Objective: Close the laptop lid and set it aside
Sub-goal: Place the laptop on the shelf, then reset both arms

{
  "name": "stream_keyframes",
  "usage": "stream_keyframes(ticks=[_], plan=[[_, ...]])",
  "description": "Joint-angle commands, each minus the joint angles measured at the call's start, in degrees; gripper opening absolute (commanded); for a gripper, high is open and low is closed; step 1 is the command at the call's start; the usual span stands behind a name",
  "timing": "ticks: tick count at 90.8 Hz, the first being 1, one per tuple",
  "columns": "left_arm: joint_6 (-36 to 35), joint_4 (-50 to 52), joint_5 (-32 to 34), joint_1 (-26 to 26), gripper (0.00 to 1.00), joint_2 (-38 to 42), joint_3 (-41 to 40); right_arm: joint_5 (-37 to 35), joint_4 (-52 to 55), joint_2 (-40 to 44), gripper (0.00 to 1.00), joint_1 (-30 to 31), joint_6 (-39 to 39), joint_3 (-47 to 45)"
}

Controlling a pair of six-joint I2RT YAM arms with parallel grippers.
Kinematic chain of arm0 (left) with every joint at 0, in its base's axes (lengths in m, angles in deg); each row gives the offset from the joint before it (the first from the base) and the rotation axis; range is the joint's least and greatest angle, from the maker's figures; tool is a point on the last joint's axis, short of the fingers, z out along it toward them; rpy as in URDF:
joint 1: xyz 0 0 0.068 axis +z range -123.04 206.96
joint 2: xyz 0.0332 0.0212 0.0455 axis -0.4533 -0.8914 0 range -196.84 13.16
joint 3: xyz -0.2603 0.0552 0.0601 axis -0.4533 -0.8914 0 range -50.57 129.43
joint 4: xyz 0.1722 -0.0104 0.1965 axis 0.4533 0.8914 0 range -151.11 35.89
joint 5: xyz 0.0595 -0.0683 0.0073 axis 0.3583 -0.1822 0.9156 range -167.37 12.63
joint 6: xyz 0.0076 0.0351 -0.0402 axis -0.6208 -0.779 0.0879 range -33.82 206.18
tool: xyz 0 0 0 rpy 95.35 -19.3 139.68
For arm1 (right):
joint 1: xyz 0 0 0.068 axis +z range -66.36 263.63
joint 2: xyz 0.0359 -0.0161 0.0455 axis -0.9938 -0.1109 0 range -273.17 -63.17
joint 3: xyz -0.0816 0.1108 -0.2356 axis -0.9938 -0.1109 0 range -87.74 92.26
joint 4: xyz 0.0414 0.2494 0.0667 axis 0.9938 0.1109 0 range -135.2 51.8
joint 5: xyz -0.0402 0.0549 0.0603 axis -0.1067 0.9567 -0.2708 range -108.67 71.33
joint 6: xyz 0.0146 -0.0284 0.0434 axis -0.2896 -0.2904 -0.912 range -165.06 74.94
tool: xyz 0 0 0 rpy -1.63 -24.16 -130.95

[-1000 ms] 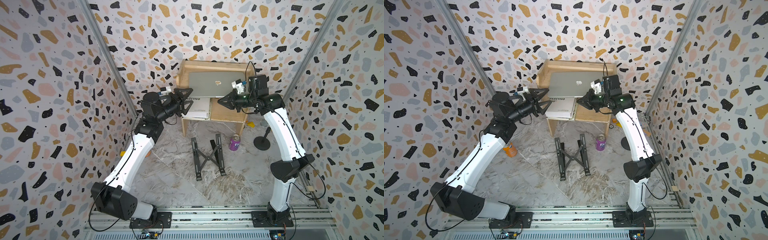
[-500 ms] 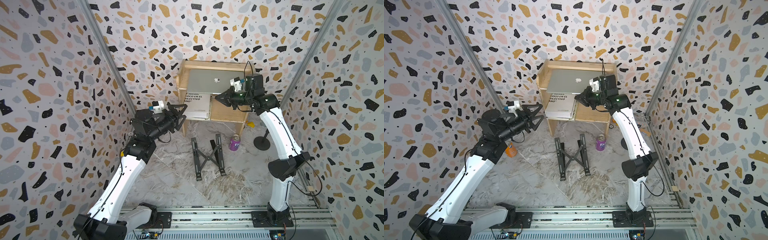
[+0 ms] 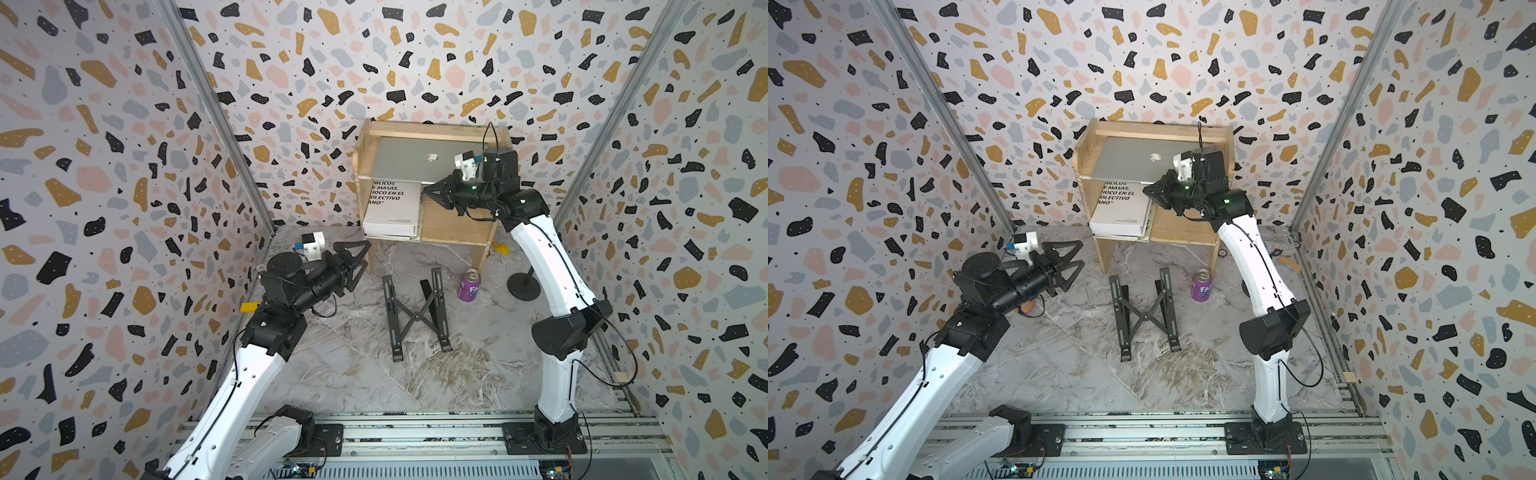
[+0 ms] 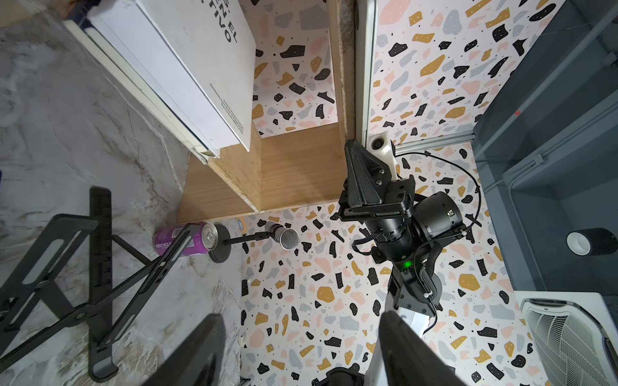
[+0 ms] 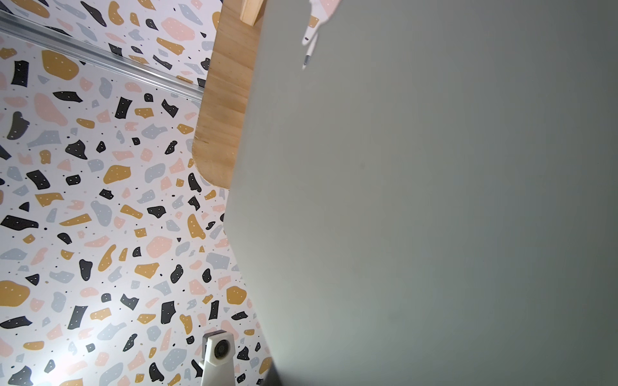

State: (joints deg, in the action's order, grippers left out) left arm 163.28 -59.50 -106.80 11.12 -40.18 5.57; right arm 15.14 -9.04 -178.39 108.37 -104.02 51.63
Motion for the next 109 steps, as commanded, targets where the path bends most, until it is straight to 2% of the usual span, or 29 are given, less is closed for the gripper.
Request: stream_keyframes(ticks=[1,18,29,39,56,66,73,76,88,95,101,109], plan=[[-1.4,-2.3,-0.5,-0.1,0.74,1.3,-1.1,0.2,-3.2,0.8,0.00,0.4,1.7,2.0],[-2.7,-1.9,-1.2,-0.1,0.75,3.0,-2.7,2.2,-2.5,4.6,0.18,1.0,5.5,1.9],[-6.5,1.7,-1.2,0.0,0.75,4.2,-2.2,3.7,-0.2,8.2,0.27,1.5,7.9,0.2],[-10.8,6.8,-1.3,-0.1,0.77,5.2,-0.3,4.4,-0.4,14.3,0.44,2.5,11.0,-6.5],[-22.3,18.9,0.5,-0.1,0.83,6.9,4.9,1.6,-0.7,30.7,0.76,3.2,18.8,-27.6],[-31.6,27.4,6.4,-0.1,0.90,9.1,7.8,-5.6,5.9,39.7,0.88,3.2,27.2,-36.6],[-37.1,30.6,13.3,-0.2,0.99,11.2,8.0,-14.1,9.7,45.3,0.97,3.2,32.2,-43.2],[-39.2,31.6,16.1,-0.1,1.00,12.2,7.8,-18.3,10.8,47.7,0.99,3.2,34.3,-46.2],[-47.6,35.4,26.2,-0.1,1.00,15.2,7.1,-32.6,10.3,57.5,1.00,3.2,39.2,-60.9],[-48.6,38.8,34.0,-0.2,1.00,15.5,7.0,-39.7,8.2,64.1,0.93,3.2,38.3,-71.5],[-45.6,40.6,40.6,-0.1,1.00,15.5,5.6,-44.4,2.1,70.0,0.91,3.2,39.5,-80.7],[-46.4,34.6,40.9,-0.1,1.00,16.3,-0.9,-49.8,-4.5,78.2,0.96,3.2,43.3,-90.1]])
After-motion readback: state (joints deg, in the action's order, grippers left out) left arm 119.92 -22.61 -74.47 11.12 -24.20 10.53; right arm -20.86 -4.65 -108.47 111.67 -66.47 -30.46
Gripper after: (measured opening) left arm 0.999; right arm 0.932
